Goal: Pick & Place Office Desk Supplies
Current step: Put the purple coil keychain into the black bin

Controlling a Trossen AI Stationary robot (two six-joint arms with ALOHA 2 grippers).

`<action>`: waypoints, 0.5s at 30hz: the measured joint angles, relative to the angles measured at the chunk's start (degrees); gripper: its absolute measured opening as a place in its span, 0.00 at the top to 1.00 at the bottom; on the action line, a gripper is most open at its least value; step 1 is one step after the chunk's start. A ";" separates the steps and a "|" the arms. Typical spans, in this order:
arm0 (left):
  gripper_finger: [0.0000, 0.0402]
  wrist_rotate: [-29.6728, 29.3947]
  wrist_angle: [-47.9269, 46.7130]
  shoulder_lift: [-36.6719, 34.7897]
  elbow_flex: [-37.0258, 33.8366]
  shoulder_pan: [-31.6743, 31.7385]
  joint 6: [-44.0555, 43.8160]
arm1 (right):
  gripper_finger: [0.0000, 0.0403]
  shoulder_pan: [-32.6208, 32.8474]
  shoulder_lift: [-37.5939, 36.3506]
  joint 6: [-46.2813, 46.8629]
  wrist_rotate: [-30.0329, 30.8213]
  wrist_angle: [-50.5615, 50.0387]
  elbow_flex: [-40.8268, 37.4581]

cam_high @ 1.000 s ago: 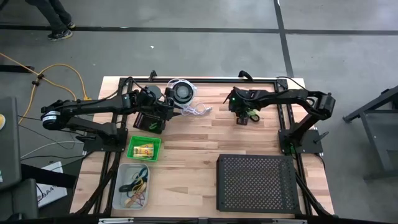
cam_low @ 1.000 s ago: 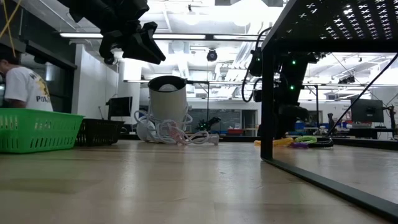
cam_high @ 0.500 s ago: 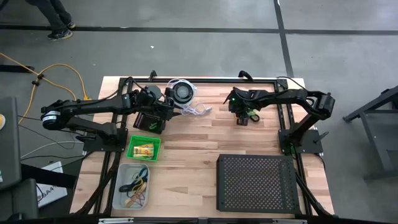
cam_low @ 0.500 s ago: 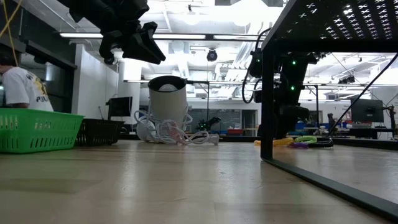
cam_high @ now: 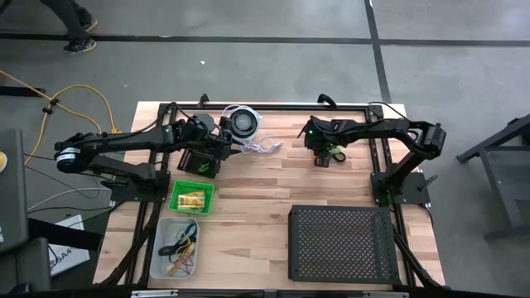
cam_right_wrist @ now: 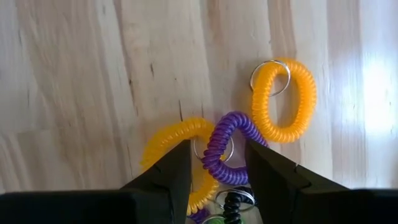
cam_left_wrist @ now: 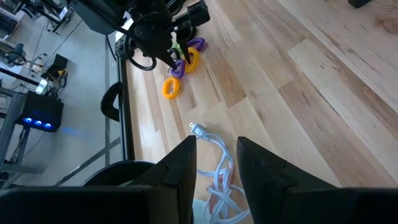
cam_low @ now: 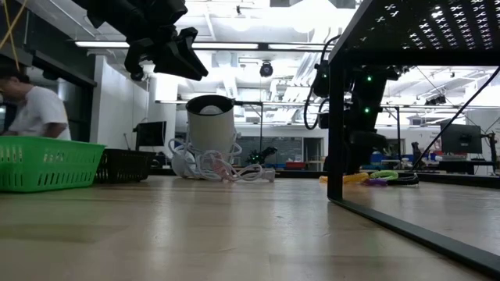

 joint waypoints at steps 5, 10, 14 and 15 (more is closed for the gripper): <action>0.73 -0.01 0.00 0.00 0.00 0.00 0.00 | 0.66 0.02 0.00 4.63 -0.30 0.24 0.00; 0.73 -0.02 0.00 0.00 0.00 0.00 0.00 | 0.66 0.00 0.00 10.04 -2.05 2.09 0.00; 0.73 0.00 0.00 -0.01 0.00 0.00 0.00 | 0.66 0.00 0.00 15.60 -1.79 1.93 1.20; 0.73 -0.02 0.00 0.00 0.00 0.02 0.00 | 0.66 0.00 0.00 16.84 -1.62 1.97 1.73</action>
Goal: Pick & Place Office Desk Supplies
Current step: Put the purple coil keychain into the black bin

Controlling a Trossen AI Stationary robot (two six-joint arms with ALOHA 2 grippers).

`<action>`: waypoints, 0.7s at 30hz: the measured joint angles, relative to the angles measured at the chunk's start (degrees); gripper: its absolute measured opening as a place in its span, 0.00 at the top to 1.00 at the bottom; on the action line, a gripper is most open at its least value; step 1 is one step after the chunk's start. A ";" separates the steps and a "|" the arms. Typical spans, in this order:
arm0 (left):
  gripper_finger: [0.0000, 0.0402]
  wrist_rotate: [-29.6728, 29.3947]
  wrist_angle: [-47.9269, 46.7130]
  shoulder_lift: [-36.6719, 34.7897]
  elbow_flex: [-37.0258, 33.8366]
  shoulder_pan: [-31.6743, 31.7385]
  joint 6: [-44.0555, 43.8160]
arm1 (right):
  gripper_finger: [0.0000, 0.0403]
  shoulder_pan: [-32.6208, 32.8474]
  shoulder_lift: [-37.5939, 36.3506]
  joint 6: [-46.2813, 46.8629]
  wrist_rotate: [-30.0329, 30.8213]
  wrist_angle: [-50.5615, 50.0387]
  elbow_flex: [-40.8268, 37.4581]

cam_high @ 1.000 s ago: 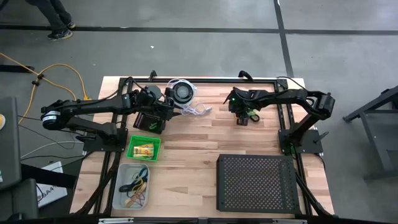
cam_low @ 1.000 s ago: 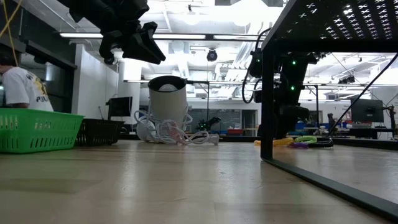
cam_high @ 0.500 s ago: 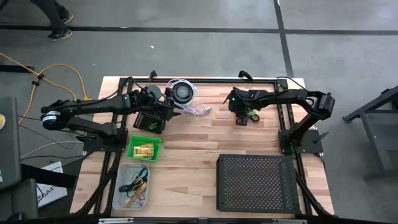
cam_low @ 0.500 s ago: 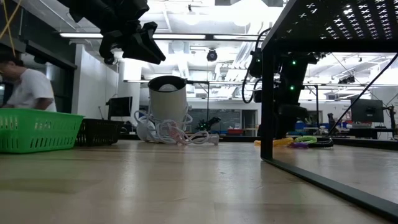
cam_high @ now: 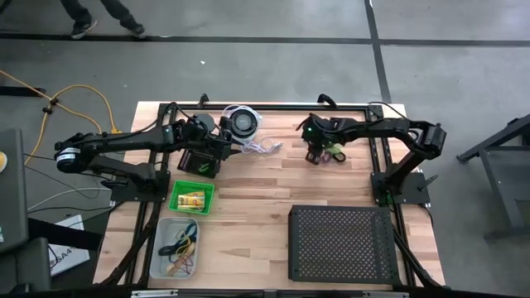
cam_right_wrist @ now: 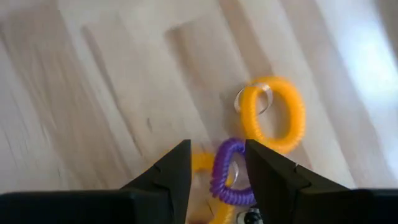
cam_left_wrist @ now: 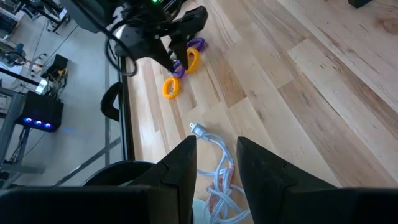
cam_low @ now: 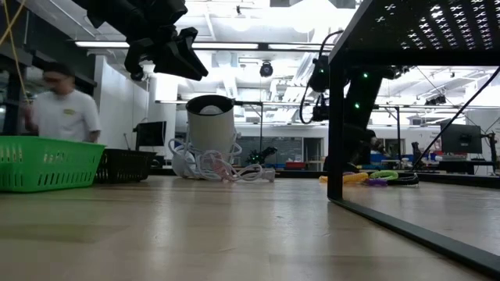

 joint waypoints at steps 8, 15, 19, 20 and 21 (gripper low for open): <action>0.73 0.01 0.00 0.00 0.00 -0.01 0.00 | 0.66 0.00 -0.02 12.53 3.72 -1.68 1.97; 0.73 0.02 0.00 0.00 0.00 -0.02 0.00 | 0.66 0.00 -0.02 22.80 3.15 -1.93 1.99; 0.73 0.01 0.00 0.00 0.00 0.01 0.00 | 0.66 0.00 -0.02 23.70 3.54 -2.32 1.99; 0.73 0.01 0.00 0.00 0.00 -0.02 0.00 | 0.66 0.00 -0.02 23.96 3.87 -2.68 2.01; 0.73 0.00 0.00 0.00 0.00 0.00 0.00 | 0.66 0.00 -0.01 24.34 4.17 -3.03 2.01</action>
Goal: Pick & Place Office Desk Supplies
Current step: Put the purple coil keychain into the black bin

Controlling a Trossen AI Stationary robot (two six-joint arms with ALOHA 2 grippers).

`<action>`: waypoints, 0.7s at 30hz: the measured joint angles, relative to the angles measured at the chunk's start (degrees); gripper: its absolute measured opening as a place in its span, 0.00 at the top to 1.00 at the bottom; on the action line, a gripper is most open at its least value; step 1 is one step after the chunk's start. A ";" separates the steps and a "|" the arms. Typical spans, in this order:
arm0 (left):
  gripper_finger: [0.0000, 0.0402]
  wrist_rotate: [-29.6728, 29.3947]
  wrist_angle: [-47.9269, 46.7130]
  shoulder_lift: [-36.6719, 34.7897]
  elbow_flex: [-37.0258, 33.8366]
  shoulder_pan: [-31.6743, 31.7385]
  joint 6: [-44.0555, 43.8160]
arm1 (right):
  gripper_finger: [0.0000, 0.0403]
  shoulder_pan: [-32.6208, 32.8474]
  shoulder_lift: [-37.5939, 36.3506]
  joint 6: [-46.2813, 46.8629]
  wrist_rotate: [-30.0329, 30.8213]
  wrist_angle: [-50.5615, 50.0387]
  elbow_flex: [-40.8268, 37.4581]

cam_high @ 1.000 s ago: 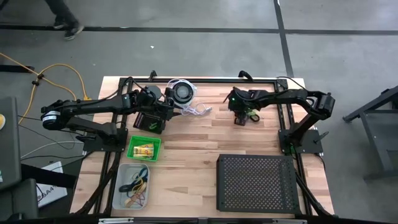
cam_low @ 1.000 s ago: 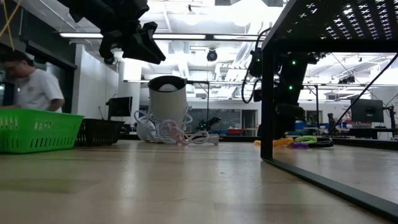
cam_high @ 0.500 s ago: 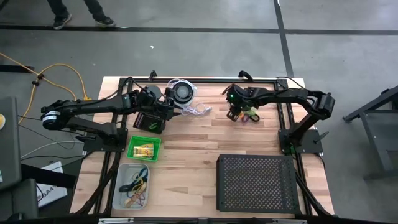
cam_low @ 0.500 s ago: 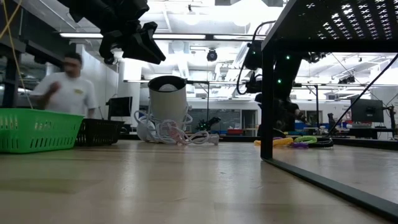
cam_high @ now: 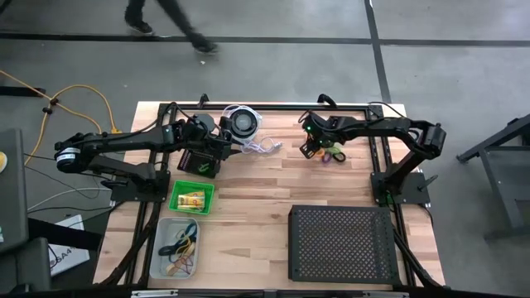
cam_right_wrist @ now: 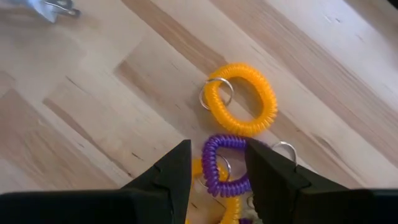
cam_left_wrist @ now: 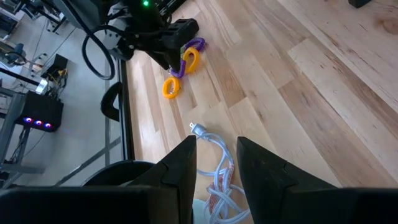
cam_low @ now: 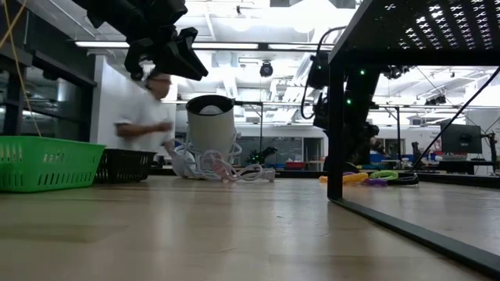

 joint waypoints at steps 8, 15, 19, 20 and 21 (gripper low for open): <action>0.73 0.01 0.00 0.00 0.00 -0.02 0.00 | 0.66 0.67 4.22 1.28 -0.52 0.18 0.04; 0.73 0.02 0.00 0.00 0.00 0.00 0.00 | 0.66 0.66 5.76 3.37 -2.20 0.20 0.04; 0.73 0.00 0.00 0.00 0.00 0.00 0.00 | 0.66 0.65 5.76 3.42 -0.96 0.80 0.04; 0.73 0.02 0.02 0.00 0.00 -0.02 0.00 | 0.66 0.46 5.76 3.42 -0.91 0.83 0.04; 0.73 0.02 0.02 0.00 0.00 -0.02 0.00 | 0.66 0.35 5.76 3.42 -0.91 0.84 0.04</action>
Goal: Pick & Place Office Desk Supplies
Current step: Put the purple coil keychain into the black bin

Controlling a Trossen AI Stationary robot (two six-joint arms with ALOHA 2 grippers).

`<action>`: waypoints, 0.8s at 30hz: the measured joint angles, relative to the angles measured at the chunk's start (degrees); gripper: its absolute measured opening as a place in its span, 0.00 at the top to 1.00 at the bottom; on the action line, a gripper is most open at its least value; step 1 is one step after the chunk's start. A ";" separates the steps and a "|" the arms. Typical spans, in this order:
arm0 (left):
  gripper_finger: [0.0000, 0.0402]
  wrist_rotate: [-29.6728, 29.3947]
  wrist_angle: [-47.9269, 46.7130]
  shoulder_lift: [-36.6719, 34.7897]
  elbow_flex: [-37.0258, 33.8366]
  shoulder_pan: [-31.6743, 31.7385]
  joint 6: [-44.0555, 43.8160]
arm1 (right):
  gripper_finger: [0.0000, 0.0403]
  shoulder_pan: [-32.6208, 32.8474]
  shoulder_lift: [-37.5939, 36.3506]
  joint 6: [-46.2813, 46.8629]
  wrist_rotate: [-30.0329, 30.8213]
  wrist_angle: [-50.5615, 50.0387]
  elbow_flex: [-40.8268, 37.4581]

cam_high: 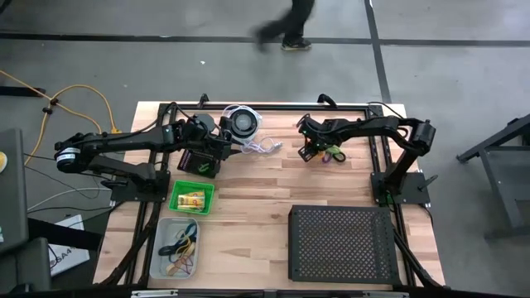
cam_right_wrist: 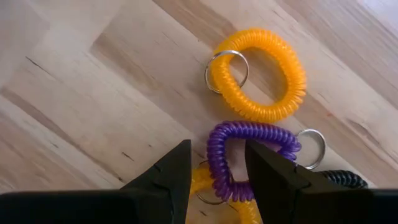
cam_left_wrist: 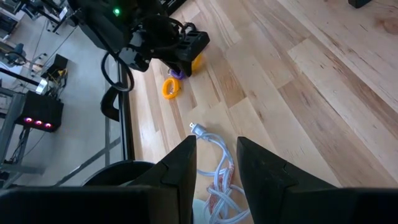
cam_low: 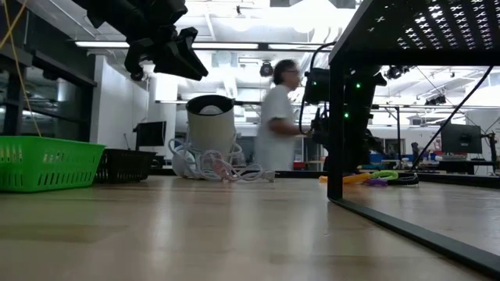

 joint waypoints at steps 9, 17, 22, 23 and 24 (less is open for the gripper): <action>0.73 -0.02 -0.02 0.00 0.00 0.00 0.00 | 0.77 -0.31 0.00 -0.02 0.04 -0.28 0.00; 0.73 0.00 -0.02 0.00 0.00 0.00 0.00 | 0.89 -0.31 -0.02 -0.02 1.61 -1.00 0.00; 0.73 0.00 -0.02 0.00 0.00 0.00 0.00 | 0.94 -0.31 -0.37 -0.22 2.07 -1.58 0.00; 0.73 -0.01 -0.02 0.00 0.00 0.01 0.00 | 0.94 -0.30 -0.74 -0.29 2.49 -1.82 -0.02; 0.73 0.00 -0.01 0.00 0.00 0.01 0.00 | 0.94 -0.24 -1.19 -0.62 2.96 -1.90 -0.02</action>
